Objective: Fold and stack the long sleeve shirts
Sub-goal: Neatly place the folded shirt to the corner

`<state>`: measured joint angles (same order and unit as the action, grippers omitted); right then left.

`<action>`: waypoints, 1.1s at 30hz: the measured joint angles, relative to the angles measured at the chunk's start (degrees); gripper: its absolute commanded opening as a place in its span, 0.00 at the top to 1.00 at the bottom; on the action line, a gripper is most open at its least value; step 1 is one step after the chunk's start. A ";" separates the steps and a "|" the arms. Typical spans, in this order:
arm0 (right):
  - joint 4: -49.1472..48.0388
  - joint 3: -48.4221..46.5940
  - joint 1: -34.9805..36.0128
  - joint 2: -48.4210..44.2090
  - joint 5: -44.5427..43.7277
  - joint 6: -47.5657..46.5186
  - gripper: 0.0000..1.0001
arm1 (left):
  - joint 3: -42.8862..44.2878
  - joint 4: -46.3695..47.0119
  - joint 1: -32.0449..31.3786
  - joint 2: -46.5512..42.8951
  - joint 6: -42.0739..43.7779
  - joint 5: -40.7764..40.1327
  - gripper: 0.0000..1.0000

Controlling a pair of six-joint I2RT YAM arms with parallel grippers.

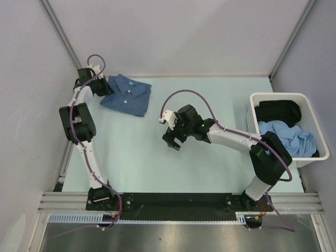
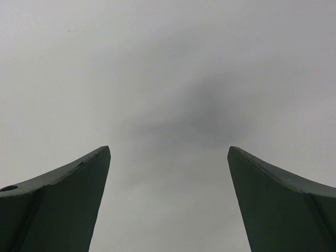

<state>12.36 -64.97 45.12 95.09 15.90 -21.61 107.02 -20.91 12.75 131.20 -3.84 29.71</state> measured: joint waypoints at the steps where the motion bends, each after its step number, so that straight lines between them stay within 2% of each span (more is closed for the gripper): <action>1: 0.35 0.04 -0.11 -0.07 -0.02 -0.09 0.00 | 2.78 -0.28 0.85 1.27 0.50 -1.09 1.00; 11: 0.87 0.17 -1.66 -0.85 0.00 -0.55 0.00 | 13.73 -2.45 5.60 2.89 7.06 -5.81 0.96; 18: 1.11 0.35 -1.88 -0.92 0.02 -0.55 0.00 | 16.11 -3.34 6.93 5.29 10.84 -6.27 0.84; 26: 1.16 0.35 -2.29 -0.94 0.04 -0.52 0.00 | 18.84 -3.72 7.26 8.50 16.44 -7.04 0.85; 29: 1.25 0.35 -2.51 -0.94 0.02 -0.55 0.00 | 20.06 -3.45 7.26 9.22 18.49 -7.34 0.70; 30: 1.31 0.35 -2.51 -0.98 0.02 -0.55 0.00 | 20.26 -3.23 7.26 9.35 19.15 -7.67 0.56; 32: 1.57 0.35 -2.54 -1.16 0.02 -0.55 0.00 | 20.83 -2.82 7.30 9.64 20.37 -8.83 0.41; 33: 1.64 0.35 -2.62 -1.29 0.02 -0.55 0.00 | 21.31 -2.60 7.32 9.77 20.72 -9.35 0.37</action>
<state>14.00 -64.62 42.50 93.80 15.92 -22.15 128.33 -23.51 20.08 140.97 16.88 20.36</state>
